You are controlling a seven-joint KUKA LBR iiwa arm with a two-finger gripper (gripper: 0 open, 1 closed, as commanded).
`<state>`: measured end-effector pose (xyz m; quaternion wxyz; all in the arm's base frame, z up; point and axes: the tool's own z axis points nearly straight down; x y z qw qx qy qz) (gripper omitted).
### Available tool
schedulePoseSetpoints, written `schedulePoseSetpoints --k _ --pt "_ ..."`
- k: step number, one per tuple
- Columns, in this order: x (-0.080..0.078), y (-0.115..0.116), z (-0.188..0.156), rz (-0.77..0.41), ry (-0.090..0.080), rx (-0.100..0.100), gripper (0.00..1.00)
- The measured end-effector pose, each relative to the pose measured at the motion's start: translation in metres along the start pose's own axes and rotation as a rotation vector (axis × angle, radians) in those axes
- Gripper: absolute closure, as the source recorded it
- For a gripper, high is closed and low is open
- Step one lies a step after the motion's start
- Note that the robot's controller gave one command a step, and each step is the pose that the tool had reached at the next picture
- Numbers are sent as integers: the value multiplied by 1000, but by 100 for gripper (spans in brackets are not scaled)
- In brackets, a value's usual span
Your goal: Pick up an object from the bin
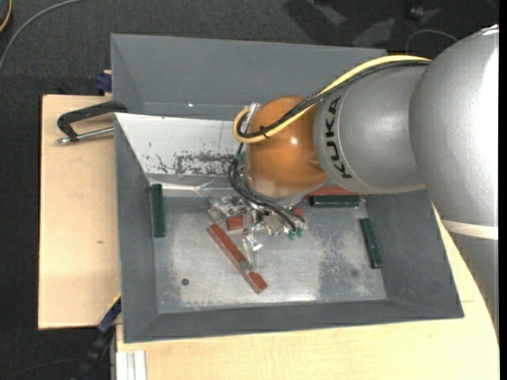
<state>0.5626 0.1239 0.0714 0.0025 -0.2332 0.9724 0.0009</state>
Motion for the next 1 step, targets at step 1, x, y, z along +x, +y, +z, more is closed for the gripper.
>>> schedulePoseSetpoints --k 1 --pt "-2 -50 0 -99 -2 4 0"
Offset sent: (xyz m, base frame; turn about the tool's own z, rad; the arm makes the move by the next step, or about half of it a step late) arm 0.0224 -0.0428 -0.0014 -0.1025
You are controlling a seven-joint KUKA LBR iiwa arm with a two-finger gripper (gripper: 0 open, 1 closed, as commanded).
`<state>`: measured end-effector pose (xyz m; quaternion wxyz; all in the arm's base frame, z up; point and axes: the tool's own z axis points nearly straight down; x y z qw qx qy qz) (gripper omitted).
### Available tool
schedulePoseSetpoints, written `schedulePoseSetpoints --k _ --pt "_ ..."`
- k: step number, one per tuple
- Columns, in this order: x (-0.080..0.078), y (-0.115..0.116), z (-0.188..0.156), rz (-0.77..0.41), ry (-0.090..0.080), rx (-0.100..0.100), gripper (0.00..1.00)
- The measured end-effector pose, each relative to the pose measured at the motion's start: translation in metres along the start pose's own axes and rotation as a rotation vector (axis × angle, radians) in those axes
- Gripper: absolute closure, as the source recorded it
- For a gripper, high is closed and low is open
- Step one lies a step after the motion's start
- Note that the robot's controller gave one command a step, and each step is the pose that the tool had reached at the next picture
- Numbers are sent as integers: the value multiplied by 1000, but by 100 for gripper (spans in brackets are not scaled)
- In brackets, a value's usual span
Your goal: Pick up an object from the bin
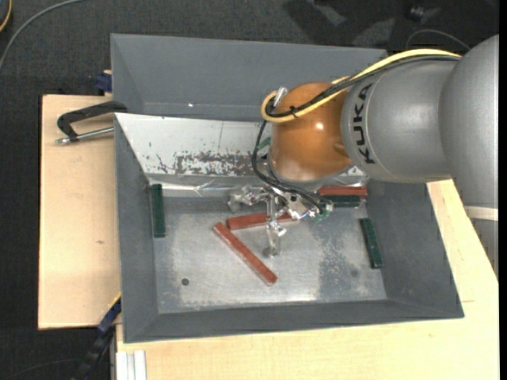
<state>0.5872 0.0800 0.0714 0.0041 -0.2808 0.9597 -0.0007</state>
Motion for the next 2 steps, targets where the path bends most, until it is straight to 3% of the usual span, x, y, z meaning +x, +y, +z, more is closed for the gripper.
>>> schedulePoseSetpoints --k 1,2 --pt "-1 2 0 -2 1 -4 100" --pt "5 -10 -158 57 -8 3 100"
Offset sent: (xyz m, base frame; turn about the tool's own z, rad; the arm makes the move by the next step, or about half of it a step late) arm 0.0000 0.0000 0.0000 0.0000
